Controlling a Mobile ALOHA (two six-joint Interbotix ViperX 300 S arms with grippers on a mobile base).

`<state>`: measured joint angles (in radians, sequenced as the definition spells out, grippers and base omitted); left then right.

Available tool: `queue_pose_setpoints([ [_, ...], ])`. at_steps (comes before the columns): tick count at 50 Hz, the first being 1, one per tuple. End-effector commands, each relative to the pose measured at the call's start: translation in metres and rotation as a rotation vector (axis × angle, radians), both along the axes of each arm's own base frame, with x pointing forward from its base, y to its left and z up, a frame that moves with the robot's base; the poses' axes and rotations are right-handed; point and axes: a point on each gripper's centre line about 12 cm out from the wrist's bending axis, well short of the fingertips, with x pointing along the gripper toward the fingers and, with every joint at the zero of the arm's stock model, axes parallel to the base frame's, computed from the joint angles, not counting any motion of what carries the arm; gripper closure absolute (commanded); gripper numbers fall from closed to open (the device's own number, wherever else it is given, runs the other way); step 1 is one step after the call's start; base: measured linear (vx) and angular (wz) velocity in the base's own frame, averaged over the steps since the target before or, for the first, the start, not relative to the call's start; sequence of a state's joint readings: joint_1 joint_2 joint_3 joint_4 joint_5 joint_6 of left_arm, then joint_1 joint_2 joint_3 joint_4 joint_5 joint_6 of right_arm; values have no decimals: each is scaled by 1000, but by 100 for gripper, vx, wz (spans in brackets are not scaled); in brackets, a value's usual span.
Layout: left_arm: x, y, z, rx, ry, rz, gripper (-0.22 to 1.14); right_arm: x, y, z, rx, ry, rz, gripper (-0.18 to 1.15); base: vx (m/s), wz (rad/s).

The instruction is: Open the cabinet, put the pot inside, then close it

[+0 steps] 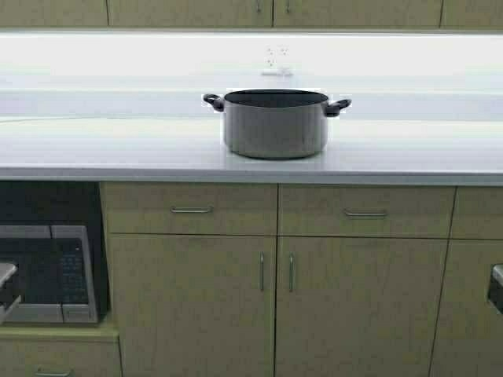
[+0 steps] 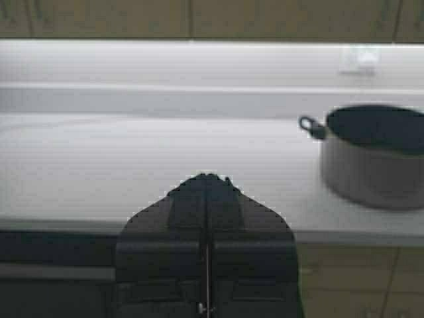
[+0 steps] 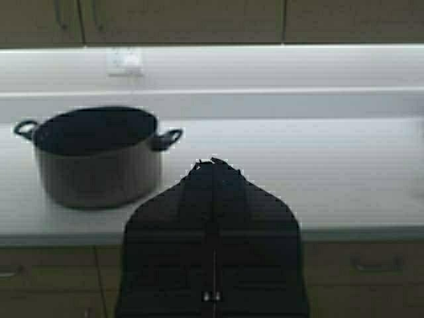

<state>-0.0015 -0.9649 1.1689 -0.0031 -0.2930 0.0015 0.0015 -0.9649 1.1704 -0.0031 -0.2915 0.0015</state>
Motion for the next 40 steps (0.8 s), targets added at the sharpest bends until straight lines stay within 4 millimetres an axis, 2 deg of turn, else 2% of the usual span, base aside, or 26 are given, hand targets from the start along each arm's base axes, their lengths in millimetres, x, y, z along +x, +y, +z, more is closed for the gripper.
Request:
queue_pose_setpoints([
  [1, 10, -4, 5, 54, 1, -21, 92, 2, 1, 0, 12, 2, 8, 93, 7, 5],
  [5, 11, -5, 2, 55, 12, -26, 85, 3, 1, -1, 12, 6, 8, 87, 10, 1],
  [18, 8, -5, 0, 35, 11, -27, 89, 7, 2, -1, 14, 20, 9, 91, 19, -6],
  [27, 3, -4, 7, 42, -15, -26, 89, 9, 2, -5, 12, 35, 9, 91, 27, -5],
  [40, 12, -5, 0, 29, 25, -28, 89, 9, 2, -7, 3, 40, 10, 91, 27, 2],
])
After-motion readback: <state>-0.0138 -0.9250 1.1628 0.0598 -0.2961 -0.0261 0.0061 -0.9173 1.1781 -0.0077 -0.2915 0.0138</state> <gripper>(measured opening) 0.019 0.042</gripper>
